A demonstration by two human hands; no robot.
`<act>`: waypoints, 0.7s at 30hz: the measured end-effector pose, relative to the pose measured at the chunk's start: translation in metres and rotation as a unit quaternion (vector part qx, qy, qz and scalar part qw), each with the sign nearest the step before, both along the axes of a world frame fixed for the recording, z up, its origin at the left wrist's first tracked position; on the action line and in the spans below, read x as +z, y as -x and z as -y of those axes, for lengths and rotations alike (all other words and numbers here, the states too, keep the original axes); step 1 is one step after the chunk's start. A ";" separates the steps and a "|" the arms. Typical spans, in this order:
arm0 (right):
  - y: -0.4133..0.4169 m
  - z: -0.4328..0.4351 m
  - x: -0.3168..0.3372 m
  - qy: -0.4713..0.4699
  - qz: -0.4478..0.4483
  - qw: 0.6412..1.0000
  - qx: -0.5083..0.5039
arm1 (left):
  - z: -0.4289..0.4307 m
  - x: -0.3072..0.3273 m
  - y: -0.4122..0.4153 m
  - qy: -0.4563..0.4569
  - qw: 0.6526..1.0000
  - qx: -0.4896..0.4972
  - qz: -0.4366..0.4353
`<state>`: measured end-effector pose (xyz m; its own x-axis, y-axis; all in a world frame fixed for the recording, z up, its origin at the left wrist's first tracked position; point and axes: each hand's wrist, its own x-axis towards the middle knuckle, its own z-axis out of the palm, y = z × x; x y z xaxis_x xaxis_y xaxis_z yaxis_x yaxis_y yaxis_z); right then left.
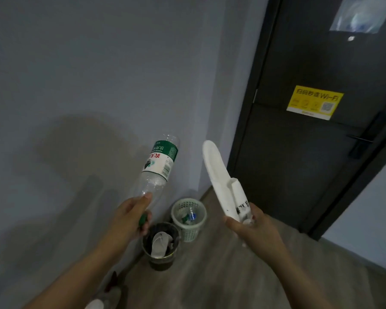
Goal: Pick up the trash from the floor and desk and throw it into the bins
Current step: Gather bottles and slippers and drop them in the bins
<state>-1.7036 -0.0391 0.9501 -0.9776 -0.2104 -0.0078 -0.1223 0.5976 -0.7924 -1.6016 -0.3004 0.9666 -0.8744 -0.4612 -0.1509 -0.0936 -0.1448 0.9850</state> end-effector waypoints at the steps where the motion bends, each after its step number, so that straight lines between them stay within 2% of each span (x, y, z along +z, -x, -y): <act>1: 0.015 0.004 -0.006 -0.010 0.016 1.000 0.006 | 0.001 -0.006 0.010 -0.002 1.000 0.013 0.006; 8: 0.104 0.047 -0.056 -0.024 0.143 0.988 0.043 | 0.037 -0.052 0.078 0.009 0.995 0.080 0.065; 16: 0.196 0.123 -0.131 -0.063 0.271 0.960 0.024 | 0.100 -0.133 0.186 0.022 0.985 0.077 0.154; 21: 0.245 0.167 -0.181 -0.096 0.343 0.934 0.010 | 0.136 -0.184 0.238 0.072 0.972 0.034 0.222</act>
